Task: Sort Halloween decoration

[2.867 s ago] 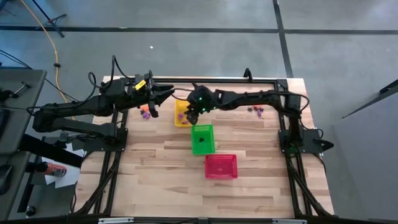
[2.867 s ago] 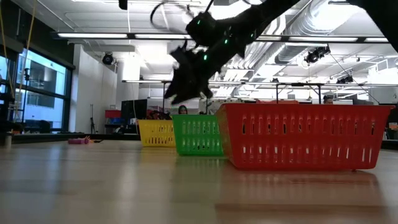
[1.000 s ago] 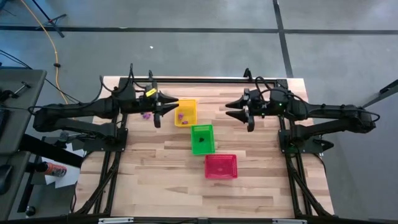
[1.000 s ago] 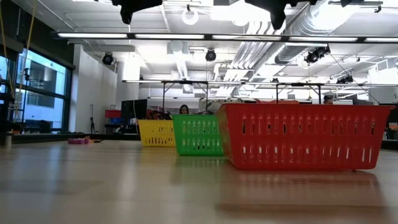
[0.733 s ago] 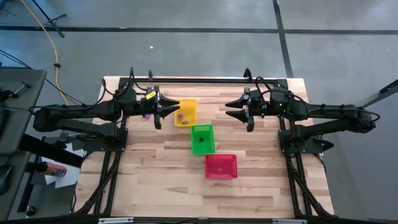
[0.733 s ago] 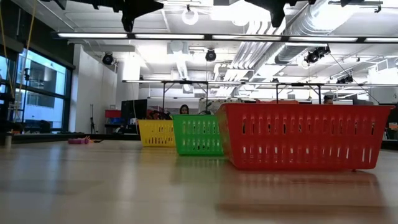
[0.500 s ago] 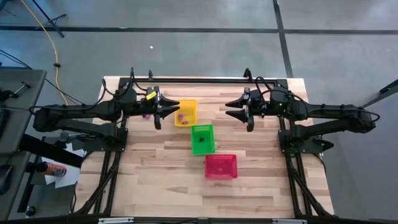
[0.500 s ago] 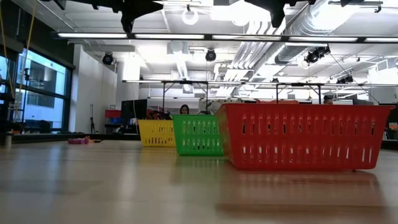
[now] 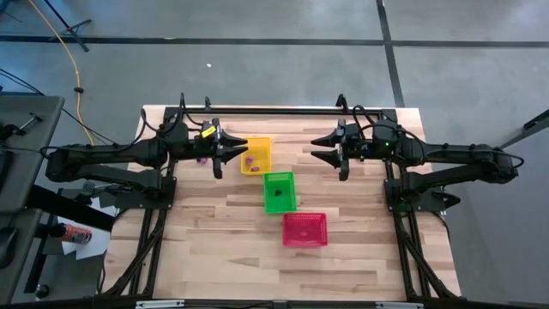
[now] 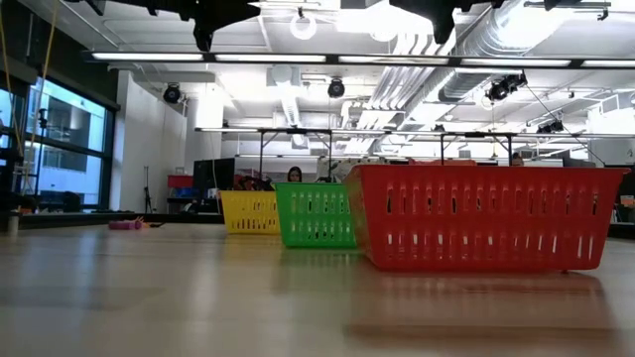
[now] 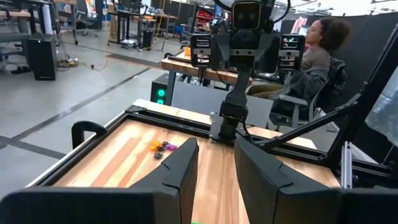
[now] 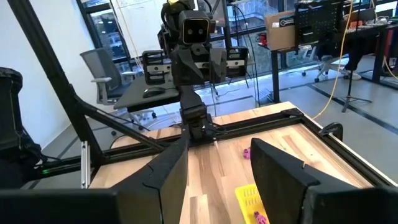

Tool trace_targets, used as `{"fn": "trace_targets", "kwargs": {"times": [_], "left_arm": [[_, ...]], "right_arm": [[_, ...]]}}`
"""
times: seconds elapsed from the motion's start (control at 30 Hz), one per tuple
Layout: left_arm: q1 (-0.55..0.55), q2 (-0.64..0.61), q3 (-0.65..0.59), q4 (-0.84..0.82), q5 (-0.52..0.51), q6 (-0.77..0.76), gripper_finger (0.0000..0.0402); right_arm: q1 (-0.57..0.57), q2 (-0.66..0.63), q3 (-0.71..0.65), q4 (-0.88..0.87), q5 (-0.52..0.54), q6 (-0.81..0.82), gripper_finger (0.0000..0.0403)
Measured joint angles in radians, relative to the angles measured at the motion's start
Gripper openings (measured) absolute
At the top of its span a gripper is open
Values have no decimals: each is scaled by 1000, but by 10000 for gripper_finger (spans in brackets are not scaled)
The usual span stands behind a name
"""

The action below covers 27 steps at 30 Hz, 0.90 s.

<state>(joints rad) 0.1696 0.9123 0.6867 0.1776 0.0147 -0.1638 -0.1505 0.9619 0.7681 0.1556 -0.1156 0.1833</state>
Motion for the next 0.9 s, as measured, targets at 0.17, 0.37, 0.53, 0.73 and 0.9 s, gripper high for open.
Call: {"fn": "trace_targets", "kwargs": {"times": [0.17, 0.37, 0.53, 0.73, 0.9], "left_arm": [[0, 0, 0, 0, 0, 0, 97], [0, 0, 0, -1, 0, 0, 97], [0, 0, 0, -1, 0, 0, 97], [0, 0, 0, -1, 0, 0, 97], [0, 0, 0, -1, 0, 1, 97]], "right_arm": [[0, 0, 0, 0, -1, 1, 169], [0, 0, 0, 0, -1, 2, 169], [0, 0, 0, 0, -1, 2, 169], [0, 0, 0, -1, -6, 76, 169], [0, 0, 0, -1, -5, 107, 169]]}}
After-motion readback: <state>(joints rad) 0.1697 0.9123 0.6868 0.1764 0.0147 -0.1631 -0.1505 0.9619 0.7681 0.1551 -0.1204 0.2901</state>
